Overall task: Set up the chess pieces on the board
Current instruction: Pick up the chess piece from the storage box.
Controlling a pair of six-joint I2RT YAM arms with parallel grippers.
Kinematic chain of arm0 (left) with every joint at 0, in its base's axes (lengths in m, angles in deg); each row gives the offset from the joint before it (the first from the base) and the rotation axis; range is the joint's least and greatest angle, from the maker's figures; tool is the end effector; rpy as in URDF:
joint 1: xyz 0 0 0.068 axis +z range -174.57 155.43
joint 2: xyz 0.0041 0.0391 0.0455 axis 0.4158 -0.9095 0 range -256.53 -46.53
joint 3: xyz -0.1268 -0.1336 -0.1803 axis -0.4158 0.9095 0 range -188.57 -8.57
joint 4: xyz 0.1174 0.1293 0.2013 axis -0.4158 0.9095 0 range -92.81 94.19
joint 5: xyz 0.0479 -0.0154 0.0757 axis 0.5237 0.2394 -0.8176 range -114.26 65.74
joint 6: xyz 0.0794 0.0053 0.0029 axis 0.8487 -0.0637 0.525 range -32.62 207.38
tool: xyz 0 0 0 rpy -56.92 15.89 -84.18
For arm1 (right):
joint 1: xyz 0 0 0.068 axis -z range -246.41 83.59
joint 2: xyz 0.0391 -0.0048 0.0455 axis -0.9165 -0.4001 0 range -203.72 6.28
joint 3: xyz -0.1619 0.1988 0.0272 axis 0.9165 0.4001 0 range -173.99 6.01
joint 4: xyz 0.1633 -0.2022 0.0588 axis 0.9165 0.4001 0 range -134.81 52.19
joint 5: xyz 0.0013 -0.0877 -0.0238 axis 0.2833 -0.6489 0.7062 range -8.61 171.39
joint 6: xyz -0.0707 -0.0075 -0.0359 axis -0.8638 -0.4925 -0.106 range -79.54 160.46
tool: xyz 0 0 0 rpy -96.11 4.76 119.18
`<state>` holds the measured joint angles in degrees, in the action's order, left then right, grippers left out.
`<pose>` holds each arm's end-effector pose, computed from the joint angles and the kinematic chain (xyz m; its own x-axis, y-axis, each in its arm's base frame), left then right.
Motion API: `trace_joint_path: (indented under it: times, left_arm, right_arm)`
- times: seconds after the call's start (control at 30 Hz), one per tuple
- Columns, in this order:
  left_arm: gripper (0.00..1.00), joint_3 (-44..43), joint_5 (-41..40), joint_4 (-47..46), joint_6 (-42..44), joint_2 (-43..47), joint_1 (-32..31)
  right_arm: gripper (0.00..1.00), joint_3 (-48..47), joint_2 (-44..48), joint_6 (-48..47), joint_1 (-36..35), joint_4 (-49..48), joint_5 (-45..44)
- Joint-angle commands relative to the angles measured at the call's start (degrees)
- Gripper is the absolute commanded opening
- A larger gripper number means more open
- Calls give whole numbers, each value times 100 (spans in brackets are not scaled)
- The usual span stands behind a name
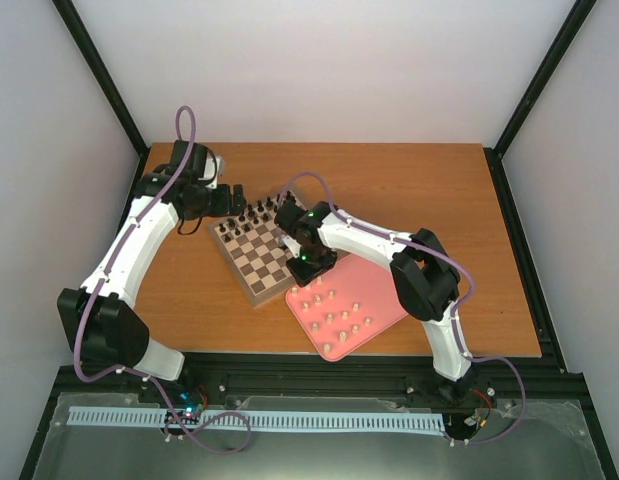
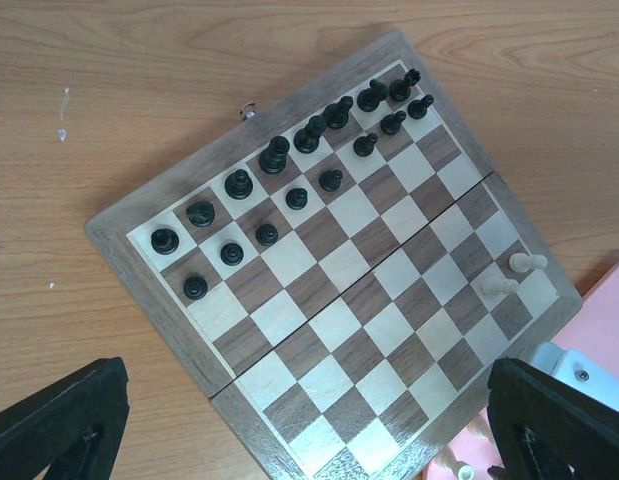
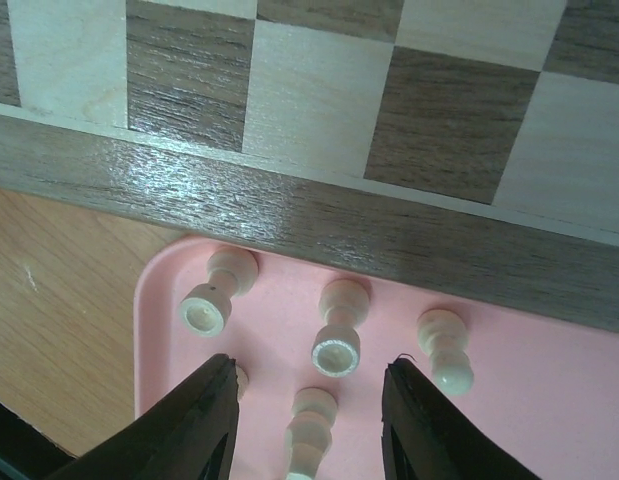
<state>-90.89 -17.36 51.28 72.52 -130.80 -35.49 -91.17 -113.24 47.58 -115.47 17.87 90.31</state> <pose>0.3193 -0.0701 0.2943 -0.8522 -0.0947 -0.5145 0.0367 0.9702 -0.2394 0.2601 0.3160 0.1488 -0.7414 -0.6677 -0.0671 -0.6683 0.7255 0.1641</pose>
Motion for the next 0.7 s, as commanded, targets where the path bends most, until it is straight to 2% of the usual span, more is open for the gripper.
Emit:
trace_joint_path:
  times: [0.0, 0.27, 0.37, 0.67]
  left_arm:
    - [100, 5, 49, 30, 11, 40, 37]
    - [100, 28, 34, 26, 8, 56, 37]
    - [100, 16, 31, 24, 9, 51, 37]
    - [100, -11, 51, 20, -1, -9, 37]
  right_arm:
    - [41, 131, -135, 27, -78, -143, 96]
    - [40, 130, -273, 61, -80, -181, 23]
    - [34, 65, -337, 61, -85, -169, -21]
    - [26, -11, -423, 36, -73, -106, -56]
